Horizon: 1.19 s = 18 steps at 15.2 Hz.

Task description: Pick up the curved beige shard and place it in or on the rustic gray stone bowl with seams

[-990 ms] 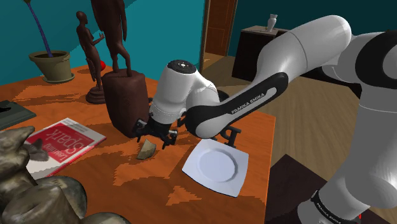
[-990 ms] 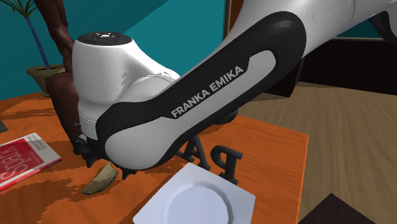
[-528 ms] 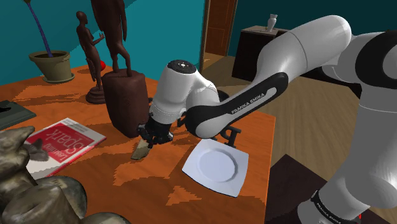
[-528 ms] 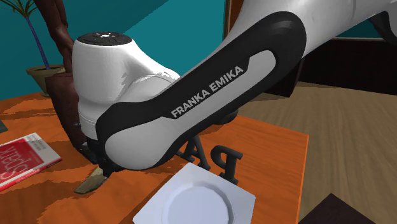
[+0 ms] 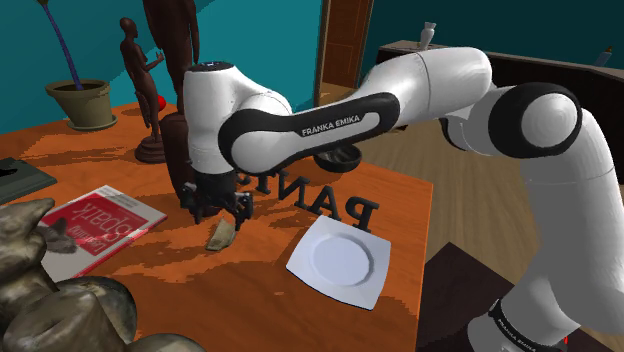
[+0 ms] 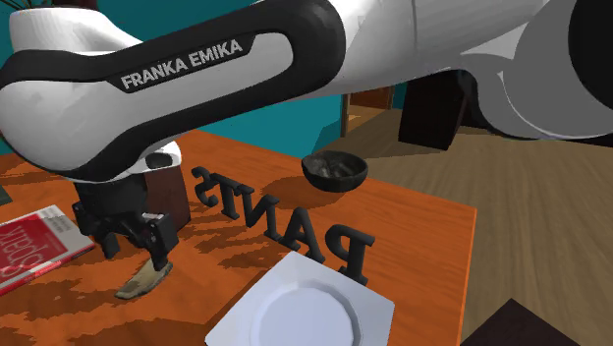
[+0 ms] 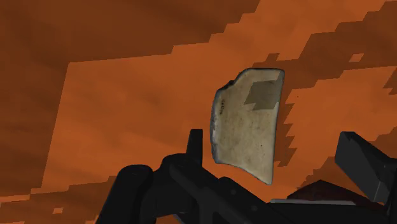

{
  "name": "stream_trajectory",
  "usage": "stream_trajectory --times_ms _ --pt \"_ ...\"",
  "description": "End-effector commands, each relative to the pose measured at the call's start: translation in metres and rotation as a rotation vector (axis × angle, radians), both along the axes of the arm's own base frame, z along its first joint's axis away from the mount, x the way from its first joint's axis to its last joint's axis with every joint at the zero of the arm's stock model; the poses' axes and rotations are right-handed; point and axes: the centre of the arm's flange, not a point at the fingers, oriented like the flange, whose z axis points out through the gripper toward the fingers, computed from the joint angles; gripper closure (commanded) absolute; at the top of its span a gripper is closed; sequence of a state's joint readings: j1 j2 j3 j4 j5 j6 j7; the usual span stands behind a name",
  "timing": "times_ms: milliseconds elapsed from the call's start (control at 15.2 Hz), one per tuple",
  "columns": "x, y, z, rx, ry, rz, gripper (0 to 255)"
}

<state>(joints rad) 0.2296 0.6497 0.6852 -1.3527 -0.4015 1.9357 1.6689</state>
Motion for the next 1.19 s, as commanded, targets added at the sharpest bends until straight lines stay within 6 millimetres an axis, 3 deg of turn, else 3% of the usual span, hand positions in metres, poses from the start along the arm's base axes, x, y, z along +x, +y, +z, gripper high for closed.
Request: stream_trajectory --times_ms 0,396,924,990,1122 --pt "0.007 0.007 -0.007 -0.054 0.086 -0.012 0" --pt "0.005 0.007 -0.042 -0.054 0.086 -0.012 0" --pt "0.005 0.007 -0.042 -0.054 0.086 -0.012 0" --pt "0.005 0.007 -0.042 -0.054 0.086 -0.012 255" --pt "0.006 0.007 -0.042 -0.054 0.086 -0.012 255"
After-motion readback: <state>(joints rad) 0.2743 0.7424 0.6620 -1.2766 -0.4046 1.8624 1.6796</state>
